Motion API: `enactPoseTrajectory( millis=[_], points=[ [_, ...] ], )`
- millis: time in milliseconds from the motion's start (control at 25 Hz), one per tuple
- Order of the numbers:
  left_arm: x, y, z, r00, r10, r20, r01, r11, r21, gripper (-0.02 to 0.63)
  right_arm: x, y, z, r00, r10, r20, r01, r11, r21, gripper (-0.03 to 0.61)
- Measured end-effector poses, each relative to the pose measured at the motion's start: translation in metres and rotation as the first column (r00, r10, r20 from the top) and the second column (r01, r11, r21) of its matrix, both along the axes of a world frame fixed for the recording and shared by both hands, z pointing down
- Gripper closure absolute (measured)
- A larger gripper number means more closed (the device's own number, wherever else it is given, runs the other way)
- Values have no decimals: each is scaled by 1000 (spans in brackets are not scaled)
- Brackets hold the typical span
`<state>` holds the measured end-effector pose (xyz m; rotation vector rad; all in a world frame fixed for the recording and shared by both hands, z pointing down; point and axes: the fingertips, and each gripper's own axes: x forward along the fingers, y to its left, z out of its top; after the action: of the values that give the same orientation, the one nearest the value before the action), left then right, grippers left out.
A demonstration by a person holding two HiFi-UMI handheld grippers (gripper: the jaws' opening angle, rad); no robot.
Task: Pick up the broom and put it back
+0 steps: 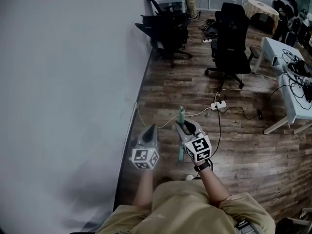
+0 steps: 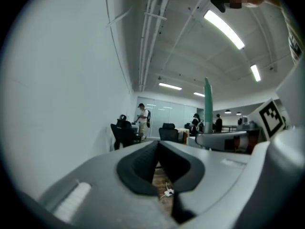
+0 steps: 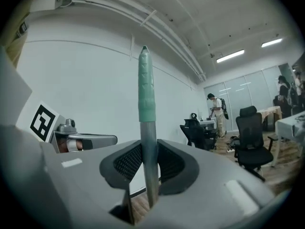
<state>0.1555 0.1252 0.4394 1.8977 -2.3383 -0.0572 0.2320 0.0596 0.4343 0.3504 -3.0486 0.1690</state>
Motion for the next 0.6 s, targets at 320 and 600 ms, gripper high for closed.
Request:
enactPoseTrajectory(
  millis=[320,600],
  points=[
    [49,-112,18,984,169,-46,-171,984,-41,614,55,-86,11,990,140,-2,-139,987,-77,489],
    [60,-222,34,936,346,-65,-350,935,-59,614,85,-182,27,943,325,-75,-331,939,-96,492]
  ],
)
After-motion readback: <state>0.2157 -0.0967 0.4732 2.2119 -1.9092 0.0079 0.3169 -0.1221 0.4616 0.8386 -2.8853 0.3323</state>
